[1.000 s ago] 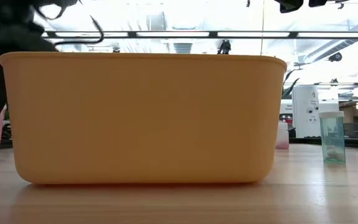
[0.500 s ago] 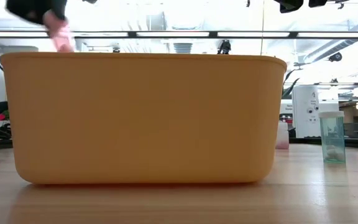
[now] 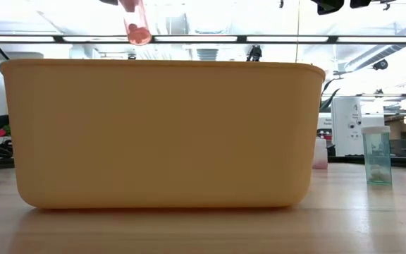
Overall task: Pick and place medicine bottles into bin by pill shape (circle, oval)
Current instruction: Put the pink tablet bottle into the yellow bin, then put the white capsule bottle into the red bin
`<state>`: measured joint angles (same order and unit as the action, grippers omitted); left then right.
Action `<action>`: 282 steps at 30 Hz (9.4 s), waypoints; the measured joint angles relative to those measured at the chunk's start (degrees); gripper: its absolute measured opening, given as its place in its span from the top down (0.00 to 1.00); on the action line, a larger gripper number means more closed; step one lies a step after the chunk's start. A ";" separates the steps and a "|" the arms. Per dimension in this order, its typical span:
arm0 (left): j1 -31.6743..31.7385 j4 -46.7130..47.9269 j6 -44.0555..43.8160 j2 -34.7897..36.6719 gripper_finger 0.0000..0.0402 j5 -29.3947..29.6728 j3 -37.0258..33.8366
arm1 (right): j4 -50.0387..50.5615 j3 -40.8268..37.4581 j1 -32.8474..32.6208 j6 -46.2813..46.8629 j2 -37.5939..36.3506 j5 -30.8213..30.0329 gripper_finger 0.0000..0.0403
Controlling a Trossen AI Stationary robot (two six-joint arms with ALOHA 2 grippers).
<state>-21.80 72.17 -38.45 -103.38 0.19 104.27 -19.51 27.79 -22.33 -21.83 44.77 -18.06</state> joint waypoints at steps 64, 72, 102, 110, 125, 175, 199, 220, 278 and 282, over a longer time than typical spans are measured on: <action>-3.30 -3.25 15.00 -14.36 0.75 7.67 -7.93 | 0.02 -0.07 0.04 -0.06 0.00 -0.01 0.56; -3.30 -3.26 14.94 -14.36 0.68 9.24 -7.93 | 0.02 -0.07 0.04 -0.06 0.00 -0.01 0.56; -3.30 -2.45 18.05 -5.22 0.55 10.84 -7.08 | 0.00 -0.07 0.04 0.94 0.00 -0.04 0.56; -4.97 -4.96 18.69 1.81 0.55 24.38 -7.76 | -0.09 -0.07 -0.02 5.88 0.02 -3.77 0.56; -7.13 -30.06 31.10 19.78 0.56 31.67 -28.06 | 13.58 5.27 0.13 29.04 0.80 -19.46 0.56; -2.63 -46.30 40.34 31.41 0.56 38.25 -40.24 | 65.38 18.62 36.04 58.45 24.75 -2.36 0.56; -2.63 -47.76 40.32 31.41 0.56 38.23 -41.94 | 62.07 17.50 36.00 60.06 24.76 0.11 0.48; -2.63 -47.76 40.32 31.41 0.56 38.23 -41.94 | 53.00 10.34 36.00 60.90 24.76 0.42 0.47; 7.21 -101.10 38.64 24.15 0.56 24.70 -65.85 | 11.75 15.41 13.94 35.97 25.88 2.47 0.67; 8.47 -106.74 38.60 19.34 0.56 23.27 -65.86 | 8.56 15.41 13.92 34.91 27.79 4.56 0.67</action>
<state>-13.32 -34.58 0.15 -84.03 23.46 38.41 -10.95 43.20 -8.40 13.08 72.57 -13.51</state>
